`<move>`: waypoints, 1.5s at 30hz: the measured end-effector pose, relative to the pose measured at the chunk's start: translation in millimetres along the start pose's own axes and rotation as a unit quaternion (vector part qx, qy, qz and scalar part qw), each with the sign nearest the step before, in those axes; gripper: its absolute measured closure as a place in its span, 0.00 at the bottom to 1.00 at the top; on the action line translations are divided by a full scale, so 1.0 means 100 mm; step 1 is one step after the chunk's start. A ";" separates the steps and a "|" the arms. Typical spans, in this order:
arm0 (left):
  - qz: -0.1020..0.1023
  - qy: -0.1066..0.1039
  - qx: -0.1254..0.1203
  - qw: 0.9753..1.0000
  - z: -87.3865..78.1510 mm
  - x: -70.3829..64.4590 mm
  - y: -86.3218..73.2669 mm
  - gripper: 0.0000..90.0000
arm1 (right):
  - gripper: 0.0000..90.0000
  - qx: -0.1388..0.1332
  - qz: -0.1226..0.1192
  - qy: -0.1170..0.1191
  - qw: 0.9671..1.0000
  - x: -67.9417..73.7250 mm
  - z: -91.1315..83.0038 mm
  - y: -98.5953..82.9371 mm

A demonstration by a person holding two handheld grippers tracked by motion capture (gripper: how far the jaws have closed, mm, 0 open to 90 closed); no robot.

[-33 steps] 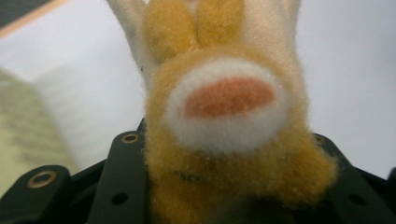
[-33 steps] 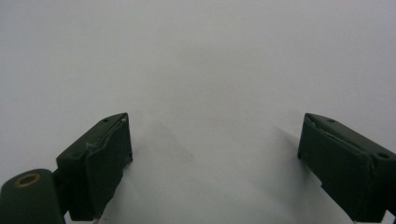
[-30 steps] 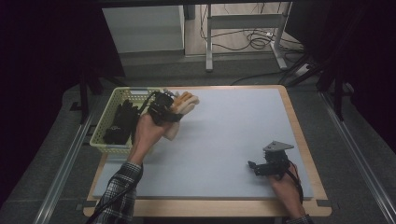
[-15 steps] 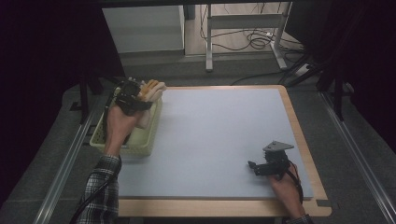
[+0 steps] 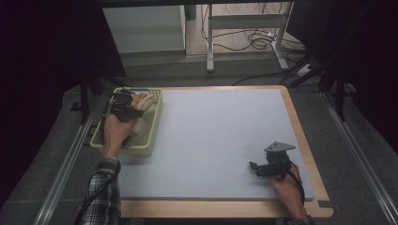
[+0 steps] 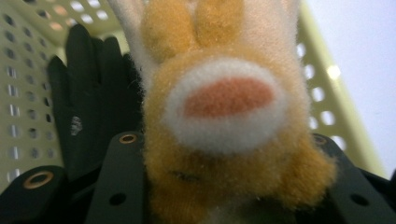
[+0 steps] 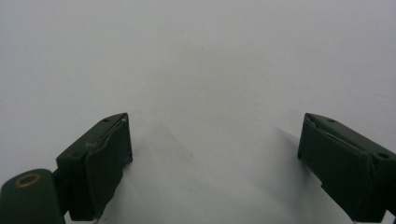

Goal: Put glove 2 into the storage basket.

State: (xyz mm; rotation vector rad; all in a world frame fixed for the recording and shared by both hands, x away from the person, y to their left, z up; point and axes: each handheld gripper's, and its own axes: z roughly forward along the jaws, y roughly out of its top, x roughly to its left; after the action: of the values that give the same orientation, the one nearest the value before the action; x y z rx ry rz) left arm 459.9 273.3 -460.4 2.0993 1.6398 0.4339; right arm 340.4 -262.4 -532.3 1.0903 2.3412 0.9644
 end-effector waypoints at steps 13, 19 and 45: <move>0.005 -0.023 0.088 0.996 0.56 -0.16 0.02 0.46 | 0.11 0.000 0.000 0.000 1.000 0.00 0.00 0.00; -0.015 -0.040 0.072 0.996 0.42 -0.04 -0.01 0.16 | 0.11 0.000 0.000 0.000 1.000 0.00 0.00 0.00; 0.013 0.009 0.078 0.997 0.38 0.08 -0.05 0.93 | 0.11 0.000 0.000 0.000 1.000 0.00 0.00 0.00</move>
State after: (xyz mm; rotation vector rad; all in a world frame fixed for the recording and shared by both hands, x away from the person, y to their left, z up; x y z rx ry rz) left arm 477.0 276.7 -496.0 2.2369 1.7082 0.3445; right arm 340.4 -262.4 -532.3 1.0900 2.3414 0.9649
